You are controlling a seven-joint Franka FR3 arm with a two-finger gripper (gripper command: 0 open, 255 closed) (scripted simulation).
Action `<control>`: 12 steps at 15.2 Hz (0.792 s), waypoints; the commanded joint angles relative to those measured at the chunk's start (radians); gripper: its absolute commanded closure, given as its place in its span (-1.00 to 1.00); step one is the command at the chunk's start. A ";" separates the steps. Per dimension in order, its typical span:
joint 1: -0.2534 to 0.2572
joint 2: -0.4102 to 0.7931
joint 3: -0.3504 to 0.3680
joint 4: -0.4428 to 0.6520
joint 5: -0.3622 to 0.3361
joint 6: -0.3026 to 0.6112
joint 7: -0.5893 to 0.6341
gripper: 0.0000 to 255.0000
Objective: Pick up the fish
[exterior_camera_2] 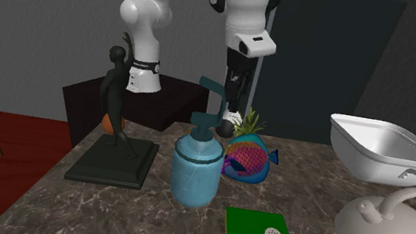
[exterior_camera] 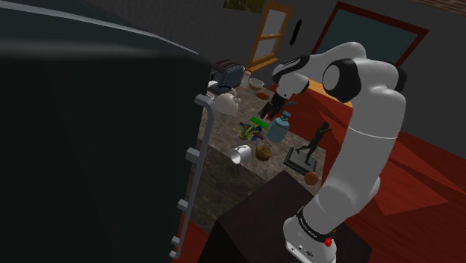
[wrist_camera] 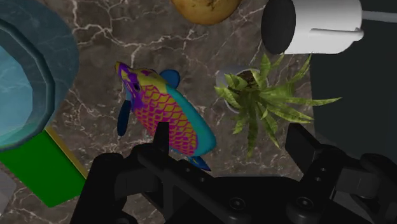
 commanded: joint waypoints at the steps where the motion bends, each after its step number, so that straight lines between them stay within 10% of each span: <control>1: -0.039 0.086 0.015 0.065 0.055 -0.006 -0.037 -1.00; 12: -0.240 0.489 0.106 0.492 0.201 -0.098 -0.082 -1.00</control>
